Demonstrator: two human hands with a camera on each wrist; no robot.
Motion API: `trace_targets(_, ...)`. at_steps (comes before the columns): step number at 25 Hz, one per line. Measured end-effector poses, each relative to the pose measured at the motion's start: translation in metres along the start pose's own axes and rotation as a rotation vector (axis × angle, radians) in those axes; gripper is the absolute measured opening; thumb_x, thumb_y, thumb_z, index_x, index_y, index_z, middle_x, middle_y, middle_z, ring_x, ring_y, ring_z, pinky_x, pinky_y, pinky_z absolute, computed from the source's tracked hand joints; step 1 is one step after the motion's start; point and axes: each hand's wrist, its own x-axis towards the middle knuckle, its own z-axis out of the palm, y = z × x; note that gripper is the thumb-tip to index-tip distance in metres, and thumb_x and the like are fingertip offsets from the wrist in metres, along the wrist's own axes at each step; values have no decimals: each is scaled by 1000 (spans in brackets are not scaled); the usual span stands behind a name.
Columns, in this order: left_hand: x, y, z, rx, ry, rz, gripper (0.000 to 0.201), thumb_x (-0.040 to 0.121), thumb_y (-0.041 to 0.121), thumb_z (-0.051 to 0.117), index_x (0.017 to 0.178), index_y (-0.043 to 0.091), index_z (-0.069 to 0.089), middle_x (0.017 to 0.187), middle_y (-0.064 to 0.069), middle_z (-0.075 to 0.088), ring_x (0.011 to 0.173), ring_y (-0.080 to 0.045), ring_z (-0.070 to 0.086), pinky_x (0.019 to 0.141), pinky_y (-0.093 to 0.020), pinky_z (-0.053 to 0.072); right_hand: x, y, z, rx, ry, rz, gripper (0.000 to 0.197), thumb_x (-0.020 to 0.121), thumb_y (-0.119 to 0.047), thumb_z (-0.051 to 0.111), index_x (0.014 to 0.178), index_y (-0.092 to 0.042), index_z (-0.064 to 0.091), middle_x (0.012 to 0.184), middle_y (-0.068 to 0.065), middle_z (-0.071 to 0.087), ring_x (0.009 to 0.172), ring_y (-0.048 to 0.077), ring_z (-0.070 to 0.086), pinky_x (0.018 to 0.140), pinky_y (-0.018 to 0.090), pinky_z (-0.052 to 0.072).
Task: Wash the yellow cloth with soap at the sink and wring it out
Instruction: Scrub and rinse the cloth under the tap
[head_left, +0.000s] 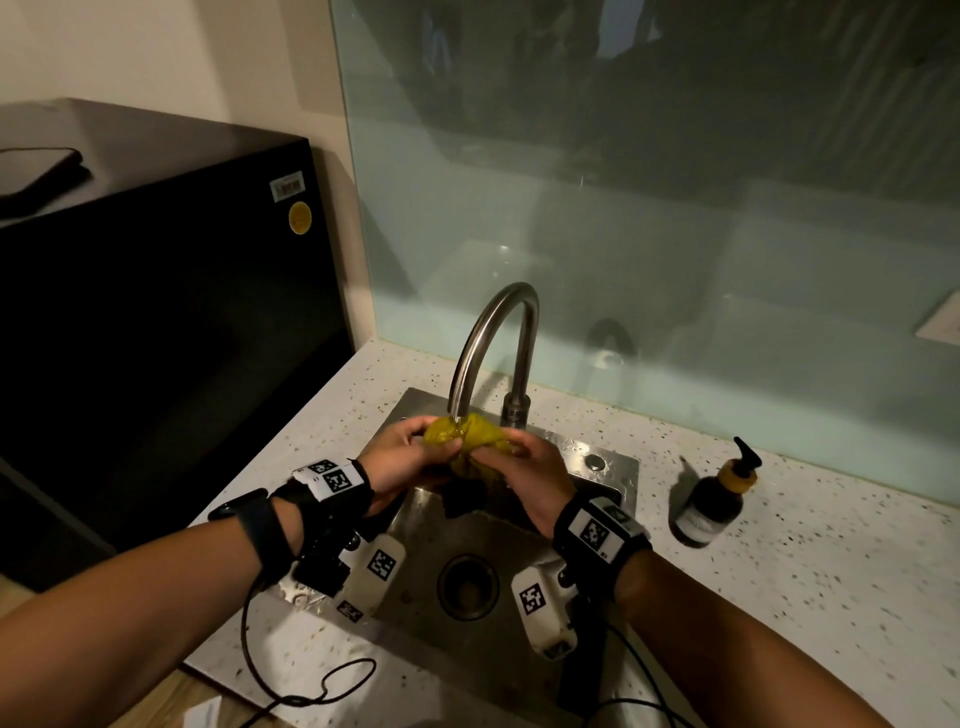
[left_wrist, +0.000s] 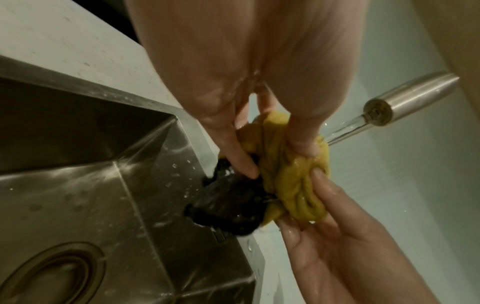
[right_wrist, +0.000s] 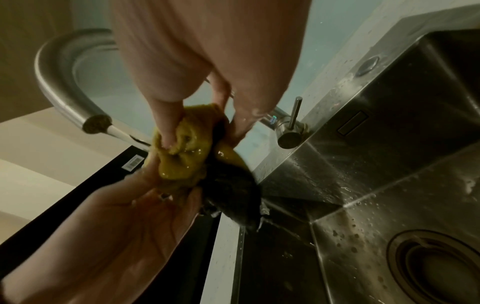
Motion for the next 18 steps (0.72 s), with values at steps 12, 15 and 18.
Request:
trace_targets(12,13,-2,11,282,368,61,12,83,4,75,93,10,74,87,-20,76,80,-35,75,75,-50,64,-4,-7,15,-531,160,-343,14,88,-18,71,83,-5,73,76,4,71,58,-7,54,58,5,44)
trace_targets(15,7,0,17,247,289,27,20,87,11,74,106,5,70,102,-23,74,90,-33,74,82,-50,63,4,-8,3,-544,220,-280,15,89,-18,68,79,-7,72,71,2,69,59,-5,54,54,5,39)
trace_targets(18,-1,9,26,189,78,-83,39,94,41,63,118,10,65,116,-20,72,98,-28,69,85,-47,56,7,-10,4,-600,261,-380,15,89,-13,66,76,-8,69,66,-4,63,57,-5,51,54,4,35)
